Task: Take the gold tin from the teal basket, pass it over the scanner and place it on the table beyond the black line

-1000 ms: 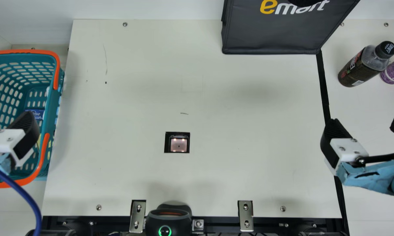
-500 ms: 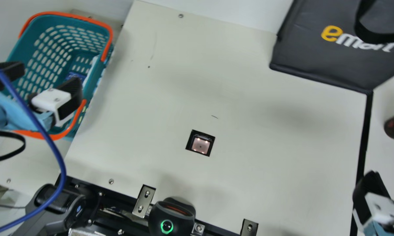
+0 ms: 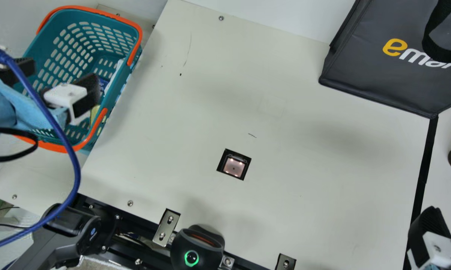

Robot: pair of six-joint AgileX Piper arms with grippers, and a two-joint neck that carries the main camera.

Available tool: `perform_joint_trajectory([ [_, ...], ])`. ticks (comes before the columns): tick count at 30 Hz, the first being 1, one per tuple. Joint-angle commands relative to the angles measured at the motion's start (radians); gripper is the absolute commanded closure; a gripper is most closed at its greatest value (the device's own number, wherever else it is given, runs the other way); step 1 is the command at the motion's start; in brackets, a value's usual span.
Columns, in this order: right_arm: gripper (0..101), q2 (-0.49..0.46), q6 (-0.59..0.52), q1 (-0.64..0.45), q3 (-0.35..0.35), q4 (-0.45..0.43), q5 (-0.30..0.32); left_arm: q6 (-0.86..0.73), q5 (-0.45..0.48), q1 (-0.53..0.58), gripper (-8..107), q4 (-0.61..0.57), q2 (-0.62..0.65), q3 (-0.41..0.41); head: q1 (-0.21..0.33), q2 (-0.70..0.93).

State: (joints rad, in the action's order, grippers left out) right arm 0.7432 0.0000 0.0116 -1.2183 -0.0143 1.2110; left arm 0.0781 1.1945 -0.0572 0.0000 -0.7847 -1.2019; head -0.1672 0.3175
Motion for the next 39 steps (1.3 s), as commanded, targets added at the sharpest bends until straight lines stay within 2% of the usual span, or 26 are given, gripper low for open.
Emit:
perform_joint_trajectory([
  [1,6,0.0,0.0,0.0,0.0,0.0,0.0,0.034,-0.002,-0.048,9,0.011,-0.01,0.001,0.029,0.004],
  [7,6,0.0,0.0,0.0,0.0,0.0,0.0,0.109,-0.015,-0.182,9,0.036,-0.053,0.01,0.029,0.004],
  [12,6,0.0,0.0,0.0,0.0,0.0,0.0,0.08,-0.038,-0.276,9,0.024,-0.108,0.009,0.029,0.004],
  [26,6,0.0,0.0,0.0,0.0,0.0,-0.001,-0.348,-0.13,-0.486,9,-0.128,-0.37,-0.065,0.029,0.004],
  [33,6,0.0,0.0,0.0,0.0,0.0,-0.001,-0.517,-0.151,-0.549,9,-0.189,-0.514,-0.105,0.029,0.004],
  [39,6,0.0,0.0,0.0,0.0,0.0,-0.001,-0.602,-0.171,-0.561,9,-0.199,-0.628,-0.121,0.029,0.004],
])
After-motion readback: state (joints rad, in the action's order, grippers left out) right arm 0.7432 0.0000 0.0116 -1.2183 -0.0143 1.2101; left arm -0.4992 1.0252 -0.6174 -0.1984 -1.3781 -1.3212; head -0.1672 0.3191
